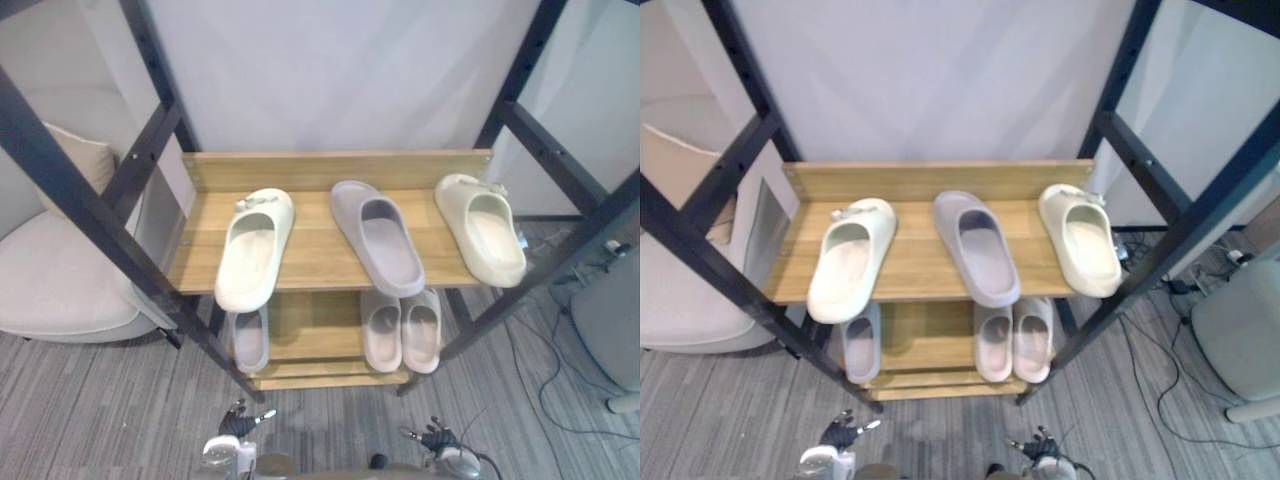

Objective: Organize the slippers on the shoe rack

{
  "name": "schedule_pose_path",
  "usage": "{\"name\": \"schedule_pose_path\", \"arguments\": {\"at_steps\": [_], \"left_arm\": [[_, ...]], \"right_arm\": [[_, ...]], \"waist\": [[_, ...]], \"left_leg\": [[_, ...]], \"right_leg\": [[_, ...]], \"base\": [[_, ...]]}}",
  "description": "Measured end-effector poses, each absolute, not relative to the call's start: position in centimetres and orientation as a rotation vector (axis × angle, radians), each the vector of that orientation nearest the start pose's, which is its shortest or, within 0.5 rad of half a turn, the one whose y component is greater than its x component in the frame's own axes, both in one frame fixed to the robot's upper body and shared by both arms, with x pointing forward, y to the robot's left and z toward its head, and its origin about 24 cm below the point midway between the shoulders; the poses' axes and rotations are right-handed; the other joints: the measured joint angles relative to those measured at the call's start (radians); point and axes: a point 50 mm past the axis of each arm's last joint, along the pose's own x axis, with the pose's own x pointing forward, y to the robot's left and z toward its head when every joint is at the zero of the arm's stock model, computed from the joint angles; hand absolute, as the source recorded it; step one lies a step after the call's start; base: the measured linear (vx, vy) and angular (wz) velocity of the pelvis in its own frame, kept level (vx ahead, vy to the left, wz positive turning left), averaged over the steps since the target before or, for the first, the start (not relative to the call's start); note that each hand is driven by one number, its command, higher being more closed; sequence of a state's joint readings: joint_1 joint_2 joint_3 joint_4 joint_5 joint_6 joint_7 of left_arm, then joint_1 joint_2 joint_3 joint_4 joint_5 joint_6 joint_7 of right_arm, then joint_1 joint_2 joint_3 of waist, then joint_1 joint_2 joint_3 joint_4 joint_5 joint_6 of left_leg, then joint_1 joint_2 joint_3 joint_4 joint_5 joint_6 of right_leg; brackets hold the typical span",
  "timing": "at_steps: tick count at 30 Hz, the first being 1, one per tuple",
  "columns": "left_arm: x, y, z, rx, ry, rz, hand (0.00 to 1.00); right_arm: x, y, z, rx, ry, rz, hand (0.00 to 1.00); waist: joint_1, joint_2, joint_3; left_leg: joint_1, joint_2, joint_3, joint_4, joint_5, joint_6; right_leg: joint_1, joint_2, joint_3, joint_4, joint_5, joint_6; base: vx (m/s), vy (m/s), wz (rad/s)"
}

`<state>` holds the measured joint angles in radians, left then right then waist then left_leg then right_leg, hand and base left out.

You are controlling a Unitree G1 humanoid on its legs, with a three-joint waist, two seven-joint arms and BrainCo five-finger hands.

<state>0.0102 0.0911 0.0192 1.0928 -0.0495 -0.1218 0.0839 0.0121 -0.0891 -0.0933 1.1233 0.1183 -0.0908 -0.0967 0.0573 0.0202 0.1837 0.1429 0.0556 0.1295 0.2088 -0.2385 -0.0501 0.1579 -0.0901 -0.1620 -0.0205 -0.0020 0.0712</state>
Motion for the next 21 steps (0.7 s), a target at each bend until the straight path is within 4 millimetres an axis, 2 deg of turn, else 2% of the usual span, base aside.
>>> {"name": "schedule_pose_path", "arguments": {"at_steps": [7,10,13,18,21], "left_arm": [[12.3,19.1,-15.4,0.07,0.977,0.175,0.0],[12.2,19.1,-15.4,0.072,0.977,0.183,0.0],[12.2,19.3,-15.2,0.076,0.961,0.193,0.0],[11.7,20.0,-15.2,0.098,0.966,0.209,0.0],[11.6,20.1,-15.2,0.101,0.97,0.211,0.0]], "right_arm": [[12.1,-19.7,-14.9,-0.025,0.95,-0.229,0.0],[14.3,-19.3,-13.0,-0.044,0.796,-0.182,0.0],[15.9,-19.3,-9.6,-0.087,0.596,-0.14,0.0],[16.6,-18.9,-4.8,-0.116,0.345,-0.089,0.0],[16.8,-18.7,-3.5,-0.142,0.279,-0.071,0.0]], "waist": [[-0.002,-0.007,-0.012],[-0.008,-0.014,-0.011],[-0.013,-0.024,-0.016],[-0.023,-0.045,-0.026],[-0.034,-0.047,-0.027]], "left_leg": [[0.001,0.001,0.006,-0.045,0.031,-0.006],[0.001,-0.001,0.015,-0.053,0.038,-0.005],[-0.002,-0.002,0.022,-0.056,0.038,-0.005],[-0.002,-0.004,0.022,-0.059,0.038,-0.005],[-0.004,-0.008,0.022,-0.062,0.039,-0.003]], "right_leg": [[0.001,0.01,0.009,-0.058,0.043,-0.009],[-0.002,0.011,0.019,-0.068,0.054,-0.009],[-0.018,0.011,0.031,-0.068,0.057,-0.009],[-0.022,0.009,0.031,-0.074,0.057,-0.009],[-0.027,0.006,0.032,-0.074,0.058,-0.007]], "base": [[-0.04,-0.032,-0.05],[-0.03,-0.007,-0.09],[-0.03,0.01,-0.1],[0.0,0.002,-0.01],[0.0,0.008,-0.02]]}}
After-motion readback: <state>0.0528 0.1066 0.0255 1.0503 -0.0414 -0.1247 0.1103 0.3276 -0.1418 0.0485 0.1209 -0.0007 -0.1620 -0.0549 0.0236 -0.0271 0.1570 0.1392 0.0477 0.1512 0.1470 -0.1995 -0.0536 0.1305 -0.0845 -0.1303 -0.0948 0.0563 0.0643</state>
